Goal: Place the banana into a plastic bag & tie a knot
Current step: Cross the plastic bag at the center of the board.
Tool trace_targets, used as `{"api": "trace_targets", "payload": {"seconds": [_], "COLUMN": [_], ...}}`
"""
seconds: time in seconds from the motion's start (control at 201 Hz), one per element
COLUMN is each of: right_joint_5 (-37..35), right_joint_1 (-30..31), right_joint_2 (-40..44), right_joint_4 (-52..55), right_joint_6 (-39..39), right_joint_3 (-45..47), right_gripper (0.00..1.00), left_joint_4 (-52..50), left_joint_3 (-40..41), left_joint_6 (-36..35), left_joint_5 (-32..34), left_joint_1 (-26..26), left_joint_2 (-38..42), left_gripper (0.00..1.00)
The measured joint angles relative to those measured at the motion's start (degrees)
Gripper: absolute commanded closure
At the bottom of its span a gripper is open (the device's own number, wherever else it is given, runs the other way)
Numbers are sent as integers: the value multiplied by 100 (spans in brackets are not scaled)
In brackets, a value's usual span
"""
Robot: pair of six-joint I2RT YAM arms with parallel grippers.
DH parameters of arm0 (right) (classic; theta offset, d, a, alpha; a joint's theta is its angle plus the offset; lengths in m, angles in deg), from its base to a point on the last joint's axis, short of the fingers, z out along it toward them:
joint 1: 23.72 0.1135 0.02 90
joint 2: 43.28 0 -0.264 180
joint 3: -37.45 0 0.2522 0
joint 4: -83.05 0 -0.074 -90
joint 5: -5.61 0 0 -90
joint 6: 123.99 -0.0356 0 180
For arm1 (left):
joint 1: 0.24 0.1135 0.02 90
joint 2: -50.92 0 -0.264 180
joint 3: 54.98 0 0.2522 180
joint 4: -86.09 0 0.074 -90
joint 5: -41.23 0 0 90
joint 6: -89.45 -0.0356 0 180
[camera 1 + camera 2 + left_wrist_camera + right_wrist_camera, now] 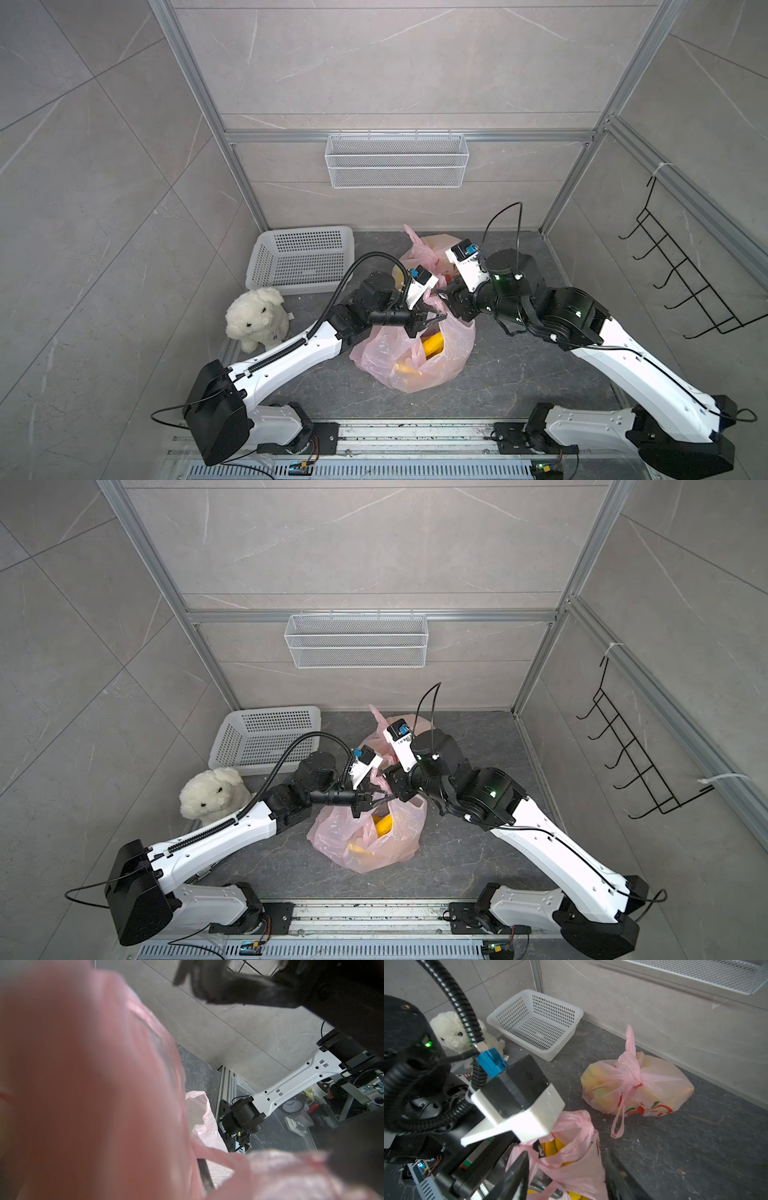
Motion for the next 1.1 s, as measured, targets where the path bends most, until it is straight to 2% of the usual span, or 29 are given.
{"api": "trace_targets", "payload": {"seconds": [0.264, 0.418, 0.667, 0.876, 0.98, 1.105], "right_joint_5": [229, 358, 616, 713, 769, 761], "right_joint_1": [-229, -341, -382, -396, -393, -400], "right_joint_2": [-46, -31, -13, -9, -9, -2], "right_joint_4": [-59, -131, -236, -258, -258, -260], "right_joint_6": [-79, -129, -127, -144, -157, -149], "right_joint_3": [188, 249, 267, 302, 304, 304], "right_gripper": [46, 58, 68, 68, 81, 92], "left_joint_4": [81, 118, 120, 129, 149, 175], "left_joint_3": [122, 184, 186, 188, 188, 205], "left_joint_6": [-208, -289, -398, -417, -422, -422], "left_joint_5": [-127, -219, -238, -243, -245, -240], "left_joint_1": [-87, -118, -122, -122, -122, -122], "left_joint_2": [92, 131, 173, 190, 190, 190], "left_gripper": [100, 100, 100, 100, 100, 100]}}
